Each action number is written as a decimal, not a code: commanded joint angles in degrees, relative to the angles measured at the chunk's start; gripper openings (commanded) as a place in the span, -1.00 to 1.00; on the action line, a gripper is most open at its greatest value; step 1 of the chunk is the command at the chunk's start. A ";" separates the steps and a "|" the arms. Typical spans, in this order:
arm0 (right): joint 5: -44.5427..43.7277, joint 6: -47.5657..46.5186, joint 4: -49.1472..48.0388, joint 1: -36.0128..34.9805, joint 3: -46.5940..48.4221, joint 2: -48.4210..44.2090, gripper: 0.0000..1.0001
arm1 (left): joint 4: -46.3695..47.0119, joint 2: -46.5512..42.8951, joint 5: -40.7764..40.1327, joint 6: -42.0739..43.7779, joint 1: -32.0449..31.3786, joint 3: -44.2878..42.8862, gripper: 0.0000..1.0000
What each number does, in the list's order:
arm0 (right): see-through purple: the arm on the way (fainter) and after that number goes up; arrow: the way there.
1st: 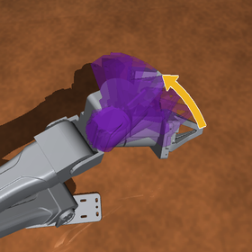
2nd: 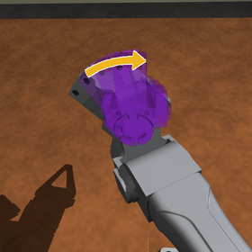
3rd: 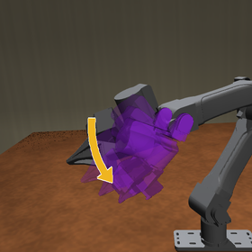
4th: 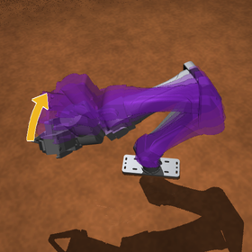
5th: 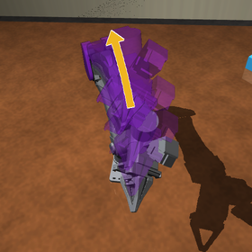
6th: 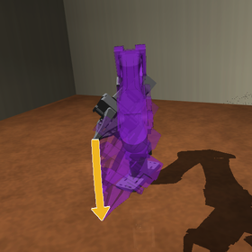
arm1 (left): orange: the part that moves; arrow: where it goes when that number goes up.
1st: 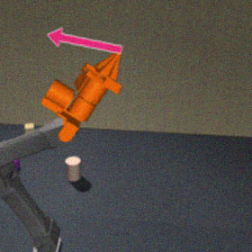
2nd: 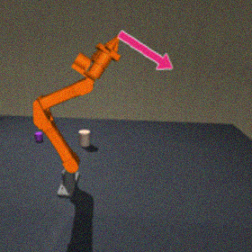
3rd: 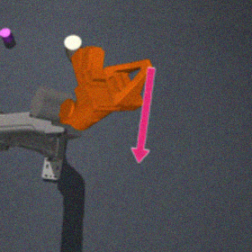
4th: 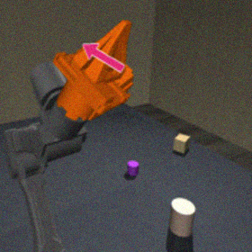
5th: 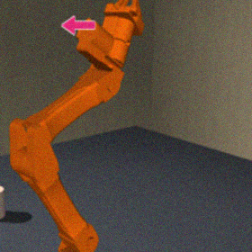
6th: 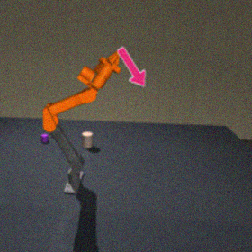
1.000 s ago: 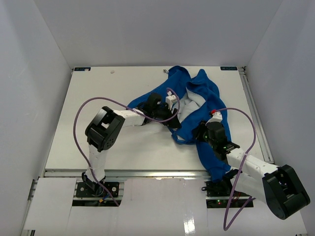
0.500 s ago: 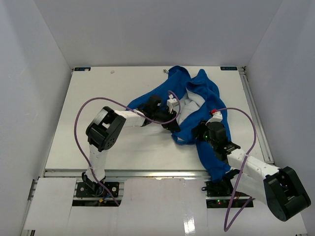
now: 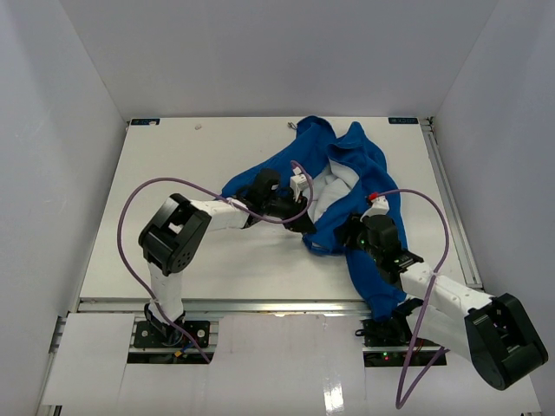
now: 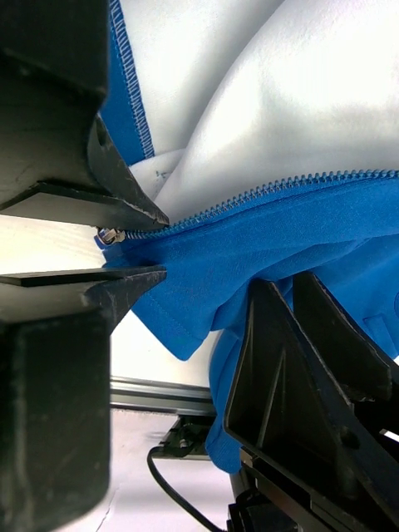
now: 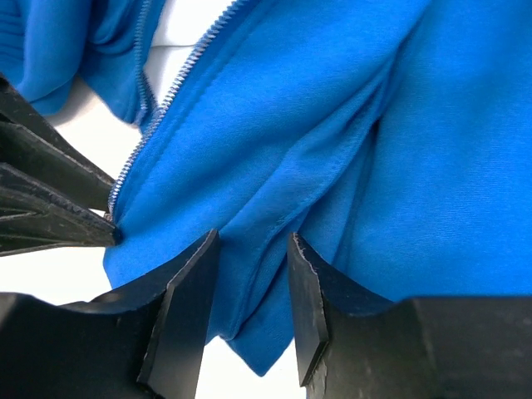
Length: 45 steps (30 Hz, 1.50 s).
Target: Zip up the jacket
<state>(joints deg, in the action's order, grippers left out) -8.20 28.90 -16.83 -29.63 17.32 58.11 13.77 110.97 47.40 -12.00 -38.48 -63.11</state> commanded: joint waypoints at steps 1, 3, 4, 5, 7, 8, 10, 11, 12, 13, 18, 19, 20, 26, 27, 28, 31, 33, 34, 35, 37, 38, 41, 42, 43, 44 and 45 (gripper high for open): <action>0.16 -0.91 -1.38 -1.35 0.48 -3.93 -0.10 | 1.60 -6.11 1.50 -0.81 -0.46 1.33 -0.38; -0.09 -0.06 -0.82 -1.90 0.78 -6.43 -0.11 | 2.02 -6.62 1.33 -1.20 -0.56 2.00 -0.44; 0.04 0.36 -0.77 -2.24 0.78 -7.84 -0.11 | 2.53 -6.96 1.20 -1.63 -0.61 2.34 -0.50; 0.22 0.75 -0.85 -2.64 0.78 -9.01 -0.11 | 3.12 -7.30 1.14 -2.08 -0.63 2.72 -0.55; 1.06 1.35 -1.65 -3.58 0.58 -10.39 -0.11 | 4.89 -7.90 1.27 -3.08 -0.67 3.69 -0.65; 1.73 1.62 -2.27 -4.02 0.32 -10.89 -0.11 | 6.09 -8.17 1.36 -3.62 -0.71 4.27 -0.69; 2.88 2.08 -5.14 -5.32 -0.57 -10.51 -0.10 | 8.94 -8.48 1.72 -5.52 -0.81 5.22 -0.80; 3.62 2.18 -6.33 -5.77 -0.96 -9.92 -0.09 | 10.18 -8.63 2.01 -6.41 -0.81 5.62 -0.84; 3.88 2.21 -7.62 -6.21 -1.24 -9.26 -0.08 | 11.22 -8.74 2.30 -7.51 -0.81 5.94 -0.89; 3.98 2.21 -8.93 -6.65 -1.49 -8.58 -0.07 | 12.19 -8.84 2.60 -8.68 -0.81 6.23 -0.94; 6.24 1.16 -15.65 -7.77 -3.34 -5.93 0.03 | 15.00 -8.98 2.15 -10.50 -1.29 6.80 -1.00; 6.44 1.16 -16.50 -8.21 -3.90 -5.69 0.04 | 15.15 -8.81 1.81 -10.54 -1.44 6.84 -1.00; 6.42 1.16 -17.04 -8.45 -4.04 -5.53 0.04 | 15.51 -8.66 1.73 -10.72 -1.51 6.78 -1.00; 5.76 0.91 -17.68 -9.04 -3.80 -3.29 0.04 | 16.94 -8.48 1.44 -11.62 -1.77 7.11 -1.00; 5.74 0.83 -17.76 -9.16 -3.73 -3.06 0.04 | 17.28 -8.55 1.38 -11.76 -1.83 7.18 -1.00; 5.56 0.80 -17.79 -9.22 -3.67 -2.95 0.04 | 17.51 -8.61 1.38 -11.92 -1.89 7.21 -1.00; 4.38 0.72 -17.46 -9.26 -3.57 -3.04 0.02 | 17.75 -8.71 1.31 -12.17 -1.99 7.21 -1.00; 3.48 0.70 -17.07 -9.29 -3.62 -3.20 -0.04 | 17.60 -8.84 1.11 -12.16 -2.04 7.14 -1.00; 3.19 0.64 -16.95 -9.24 -3.68 -3.32 -0.10 | 17.54 -8.84 1.05 -12.10 -2.04 7.20 -1.00; 3.05 0.69 -16.92 -9.22 -3.76 -3.48 -0.16 | 17.52 -8.84 1.03 -12.09 -2.04 7.21 -1.00; 2.84 0.69 -16.92 -9.28 -3.85 -3.66 -0.32 | 17.48 -8.84 0.66 -12.00 -2.04 7.35 -1.00; 2.84 0.64 -16.92 -9.23 -3.80 -3.77 -0.41 | 17.59 -8.84 0.60 -12.00 -2.04 7.46 -1.00; 3.01 0.46 -17.22 -9.27 -3.79 -3.79 -0.57 | 17.61 -8.93 0.38 -12.00 -2.04 7.44 -1.00; 3.16 0.33 -17.29 -9.24 -3.79 -3.73 -0.62 | 17.63 -8.93 0.22 -12.00 -2.02 7.39 -1.00; 3.41 0.18 -17.38 -9.31 -3.79 -3.50 -0.65 | 17.72 -8.93 0.13 -12.02 -1.96 7.40 -1.00; 3.58 0.12 -17.50 -9.31 -3.79 -3.39 -0.72 | 17.84 -8.93 0.01 -12.14 -2.02 7.46 -1.00; 3.68 0.06 -17.53 -9.31 -3.83 -3.31 -0.75 | 18.05 -8.98 -0.02 -12.30 -1.99 7.48 -1.00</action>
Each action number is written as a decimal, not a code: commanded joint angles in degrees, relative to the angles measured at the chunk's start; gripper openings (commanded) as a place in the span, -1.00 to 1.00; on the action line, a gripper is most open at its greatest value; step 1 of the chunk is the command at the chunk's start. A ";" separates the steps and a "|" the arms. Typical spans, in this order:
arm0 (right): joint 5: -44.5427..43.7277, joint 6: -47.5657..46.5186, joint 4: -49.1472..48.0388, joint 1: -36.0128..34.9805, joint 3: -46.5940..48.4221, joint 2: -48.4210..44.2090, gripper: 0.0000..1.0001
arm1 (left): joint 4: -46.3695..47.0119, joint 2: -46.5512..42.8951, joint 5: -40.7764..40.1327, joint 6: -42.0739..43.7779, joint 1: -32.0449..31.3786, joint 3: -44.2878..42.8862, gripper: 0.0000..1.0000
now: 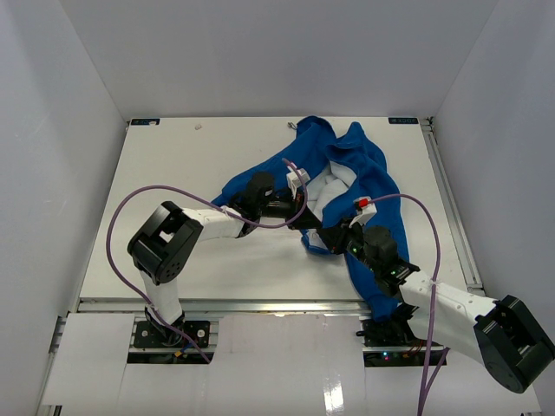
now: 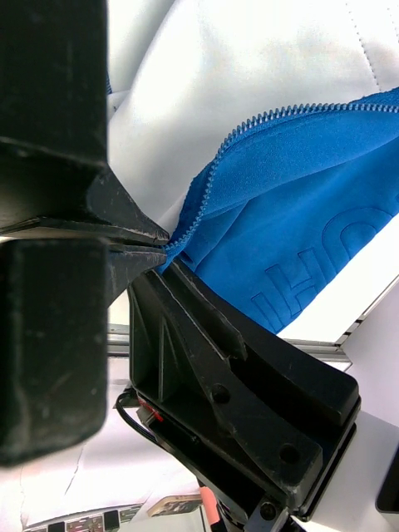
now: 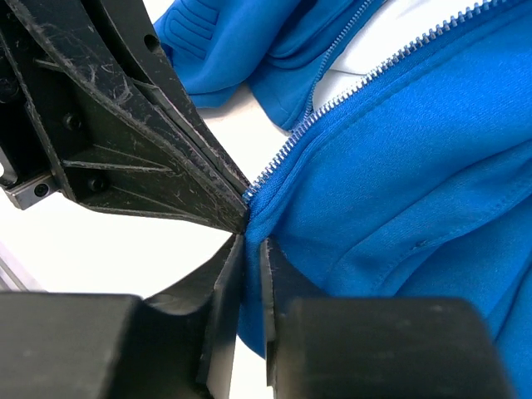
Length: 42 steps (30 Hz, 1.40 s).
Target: Zip up the jacket
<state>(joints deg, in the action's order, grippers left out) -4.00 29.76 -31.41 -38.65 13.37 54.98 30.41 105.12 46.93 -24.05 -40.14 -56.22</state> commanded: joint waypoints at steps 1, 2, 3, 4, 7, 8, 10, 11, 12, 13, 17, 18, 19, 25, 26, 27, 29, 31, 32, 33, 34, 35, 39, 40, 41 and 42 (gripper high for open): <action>-0.48 -0.84 -2.98 -0.26 0.02 -0.18 -0.75 | 1.59 -3.17 0.41 -0.38 -0.31 0.58 -1.00; -0.48 -0.84 -3.04 -0.20 -0.17 -0.30 -0.76 | 1.66 -3.17 0.28 -0.38 -0.37 0.58 -1.00; -0.54 -0.90 -3.22 -0.19 -0.36 -0.43 -0.73 | 1.61 -3.17 0.21 -0.44 -0.32 0.52 -1.00; -0.60 -0.96 -3.31 -0.22 -0.52 -0.68 -0.69 | 1.47 -3.14 0.08 -0.44 -0.32 0.47 -1.00; -0.83 -1.02 -3.34 -0.19 -0.90 -1.62 -0.62 | 1.10 -3.22 -0.22 -0.20 -0.38 0.46 -1.00; -0.83 -1.07 -3.31 -0.19 -1.02 -1.88 -0.64 | 1.11 -3.23 -0.31 -0.20 -0.35 0.52 -1.00; -0.78 -1.19 -3.31 -0.19 -1.25 -2.27 -0.68 | 1.05 -3.22 -0.48 -0.20 -0.34 0.63 -1.00; -0.66 -1.21 -3.35 -0.21 -1.38 -2.43 -0.68 | 1.07 -3.25 -0.52 -0.20 -0.36 0.65 -1.00; -0.41 -1.25 -3.48 -0.25 -1.55 -2.48 -0.67 | 1.11 -3.26 -0.52 -0.20 -0.32 0.61 -1.00; -0.16 -1.33 -3.64 -0.28 -1.70 -2.51 -0.65 | 1.12 -3.23 -0.52 -0.20 -0.29 0.56 -1.00; 0.49 -1.73 -3.57 -0.28 -1.41 -2.07 -0.56 | 0.78 -3.00 -0.43 -0.20 -0.38 0.32 -1.00; 0.58 -1.92 -3.57 -0.23 -1.36 -1.97 -0.58 | 0.69 -3.09 -0.43 -0.20 -0.38 0.32 -1.00; 0.66 -2.10 -3.57 -0.19 -1.33 -1.88 -0.61 | 0.57 -3.18 -0.45 -0.20 -0.38 0.32 -1.00; 0.38 -4.41 -1.85 -0.19 -0.47 -1.23 -0.84 | -1.14 -3.90 -1.94 0.37 -0.38 0.17 -1.00; 0.78 -5.03 -1.56 -0.19 -0.26 -0.84 -0.79 | -1.24 -4.02 -2.11 0.44 -0.38 0.20 -1.00; 1.32 -5.62 -1.20 -0.19 0.02 -0.34 -0.71 | -1.38 -4.11 -2.25 0.49 -0.38 0.15 -1.00; 2.19 -6.38 -0.93 -0.19 0.92 0.47 -0.66 | -1.81 -4.13 -2.28 0.50 -0.38 -0.40 -1.00; 3.53 -6.98 -2.70 -0.26 0.24 1.17 -0.80 | -2.74 -3.95 -2.28 0.50 -0.38 -1.03 -1.00; 4.53 -7.08 -4.01 -0.25 -0.21 1.27 -0.84 | -3.20 -3.84 -2.14 0.57 -0.38 -1.24 -0.93; 5.74 -7.11 -5.33 -0.19 -0.67 1.25 -0.85 | -3.56 -3.81 -1.85 0.70 -0.38 -1.38 -0.82; 5.73 -7.26 -5.88 -0.19 -1.32 1.18 -0.85 | -3.81 -4.00 -1.52 0.89 -0.37 -1.53 -0.72; 5.38 -7.35 -6.21 -0.19 -1.43 1.07 -0.85 | -4.32 -4.62 -1.89 1.50 -0.29 -1.53 -0.58; 4.53 -7.49 -6.70 -0.22 -2.37 -0.68 -0.84 | -11.27 -7.42 -6.54 3.30 0.84 -2.42 -0.09; 4.53 -7.45 -6.90 -0.26 -2.73 -1.09 -0.84 | -13.94 -8.11 -8.36 3.66 1.21 -3.19 -0.06; 4.74 -7.12 -7.00 -0.26 -3.02 -1.61 -0.84 | -16.06 -8.74 -10.54 4.10 1.59 -3.92 -0.03; 5.14 -6.55 -7.00 -0.21 -3.25 -2.23 -0.84 | -17.72 -9.32 -13.03 4.59 1.99 -4.64 -0.01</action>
<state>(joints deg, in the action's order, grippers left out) -0.58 23.43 -34.33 -38.65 11.61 55.23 21.38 101.86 42.12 -22.27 -39.90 -56.62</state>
